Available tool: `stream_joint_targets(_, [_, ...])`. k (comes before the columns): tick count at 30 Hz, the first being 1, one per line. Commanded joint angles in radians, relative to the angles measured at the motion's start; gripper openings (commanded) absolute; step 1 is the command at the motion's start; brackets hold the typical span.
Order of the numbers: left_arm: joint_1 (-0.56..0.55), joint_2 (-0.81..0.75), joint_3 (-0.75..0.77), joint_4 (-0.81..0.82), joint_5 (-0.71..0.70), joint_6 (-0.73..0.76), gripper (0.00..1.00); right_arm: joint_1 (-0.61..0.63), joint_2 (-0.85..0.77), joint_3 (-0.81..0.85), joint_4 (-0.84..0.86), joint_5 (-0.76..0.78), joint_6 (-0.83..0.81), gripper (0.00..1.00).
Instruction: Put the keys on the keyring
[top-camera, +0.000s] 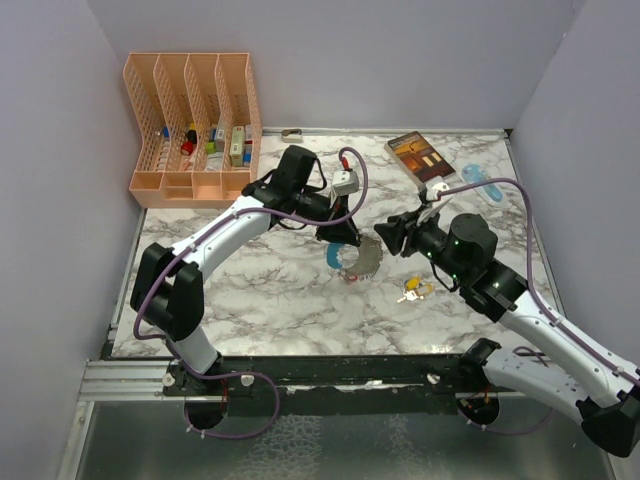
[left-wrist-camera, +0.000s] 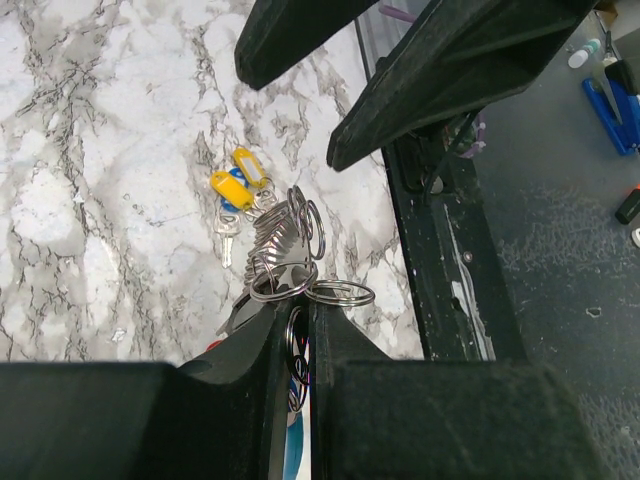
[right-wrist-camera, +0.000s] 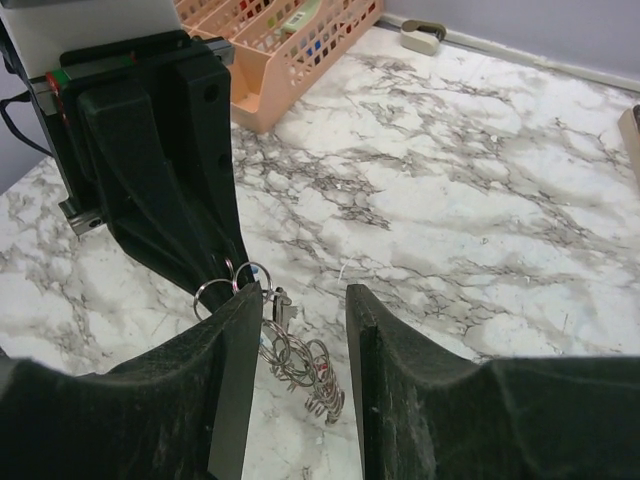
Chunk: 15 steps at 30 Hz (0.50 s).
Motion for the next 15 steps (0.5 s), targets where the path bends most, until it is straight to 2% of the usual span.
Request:
stream_joint_targets(1, [-0.005,-0.021,0.033,0.007,0.012,0.004,0.04,0.004,0.007,-0.020,-0.010,-0.071,-0.003,0.38])
stream_joint_targets(4, [-0.004,-0.016,0.029,0.013,-0.002,0.002,0.04,0.003,-0.014,-0.041,0.025,-0.170,-0.033,0.37])
stream_joint_targets(6, [-0.004,-0.013,0.026,0.025,0.003,-0.009,0.00,0.003,-0.022,-0.050,0.022,-0.154,-0.044,0.36])
stream_joint_targets(11, [-0.002,-0.008,0.013,0.058,0.022,-0.041,0.00,0.002,-0.025,-0.033,-0.078,0.017,-0.027,0.35])
stream_joint_targets(15, [0.016,-0.009,-0.002,0.063,-0.004,-0.034,0.00,0.002,-0.005,0.023,-0.242,0.186,0.043,0.36])
